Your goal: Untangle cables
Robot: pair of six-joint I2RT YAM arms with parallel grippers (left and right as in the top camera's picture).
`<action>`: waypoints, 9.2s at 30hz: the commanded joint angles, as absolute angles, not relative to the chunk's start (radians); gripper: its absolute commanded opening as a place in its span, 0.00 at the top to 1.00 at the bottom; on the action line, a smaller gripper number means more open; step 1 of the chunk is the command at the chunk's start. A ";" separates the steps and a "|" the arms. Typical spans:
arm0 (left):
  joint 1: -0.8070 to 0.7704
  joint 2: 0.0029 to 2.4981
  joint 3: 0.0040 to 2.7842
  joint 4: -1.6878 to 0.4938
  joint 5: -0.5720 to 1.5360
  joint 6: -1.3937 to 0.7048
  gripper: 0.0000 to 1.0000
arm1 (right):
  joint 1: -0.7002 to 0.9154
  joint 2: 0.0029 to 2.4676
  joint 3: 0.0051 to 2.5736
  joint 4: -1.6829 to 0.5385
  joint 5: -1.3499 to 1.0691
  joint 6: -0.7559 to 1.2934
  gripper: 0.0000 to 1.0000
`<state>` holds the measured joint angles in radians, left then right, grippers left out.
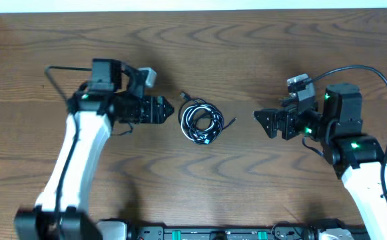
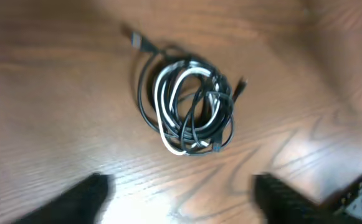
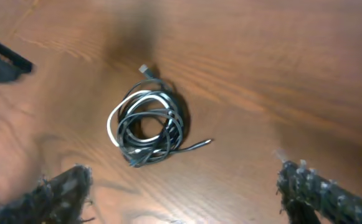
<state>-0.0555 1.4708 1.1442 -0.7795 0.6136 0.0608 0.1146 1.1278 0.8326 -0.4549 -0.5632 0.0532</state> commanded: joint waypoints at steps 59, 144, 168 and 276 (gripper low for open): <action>-0.271 1.877 1.068 -0.531 0.497 -0.243 0.93 | 0.120 1.199 0.849 -0.475 -0.549 0.139 0.21; -0.276 1.451 1.559 0.452 0.710 -1.147 0.93 | 0.394 1.544 0.849 0.081 -0.499 0.546 0.45; -0.276 1.451 1.639 0.246 0.585 -0.966 0.93 | 0.451 1.543 0.850 0.236 -0.598 0.513 0.43; -0.317 2.227 1.606 -0.675 0.141 -0.019 0.69 | 0.362 1.686 0.850 0.033 -0.231 0.768 0.40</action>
<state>-0.3210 2.1868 1.6287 -0.6716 0.1692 -0.0257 0.3653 1.6848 0.8413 0.0341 -0.2314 0.7795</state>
